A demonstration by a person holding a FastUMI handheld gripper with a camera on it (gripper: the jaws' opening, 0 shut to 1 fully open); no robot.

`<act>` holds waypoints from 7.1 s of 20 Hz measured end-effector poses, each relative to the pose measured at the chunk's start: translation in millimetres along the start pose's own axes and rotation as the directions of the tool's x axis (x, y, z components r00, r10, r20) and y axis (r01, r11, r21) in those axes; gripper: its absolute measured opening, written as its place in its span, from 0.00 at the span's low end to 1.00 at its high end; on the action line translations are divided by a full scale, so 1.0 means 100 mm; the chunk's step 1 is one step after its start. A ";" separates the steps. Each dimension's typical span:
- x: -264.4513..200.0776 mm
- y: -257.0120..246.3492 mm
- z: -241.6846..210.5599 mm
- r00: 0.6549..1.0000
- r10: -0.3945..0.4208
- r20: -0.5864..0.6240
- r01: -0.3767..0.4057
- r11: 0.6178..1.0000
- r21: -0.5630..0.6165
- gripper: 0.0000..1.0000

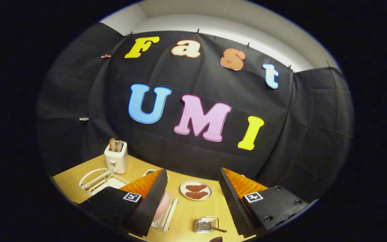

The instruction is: Take the plate from the dish rack, then take the spoon from the basket and place it into the plate.

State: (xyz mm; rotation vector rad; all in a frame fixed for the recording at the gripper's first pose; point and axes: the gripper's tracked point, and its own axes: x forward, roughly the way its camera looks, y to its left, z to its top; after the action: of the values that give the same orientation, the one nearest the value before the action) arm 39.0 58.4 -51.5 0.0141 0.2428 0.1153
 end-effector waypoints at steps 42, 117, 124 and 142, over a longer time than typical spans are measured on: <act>1.14 0.66 -1.26 0.788 -0.295 -0.541 0.101 0.928 -0.359 0.12; -0.36 -0.99 -2.78 0.882 0.097 -0.461 0.031 0.965 0.262 0.92; -0.05 -1.01 -3.11 0.850 0.191 -0.491 -0.080 0.968 0.239 0.81; 0.30 -0.98 -3.25 0.811 0.300 -0.502 -0.142 0.934 0.328 0.12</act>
State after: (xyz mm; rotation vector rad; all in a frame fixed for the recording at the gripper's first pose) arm 0.5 -35.8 -377.3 0.2946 0.8358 0.3230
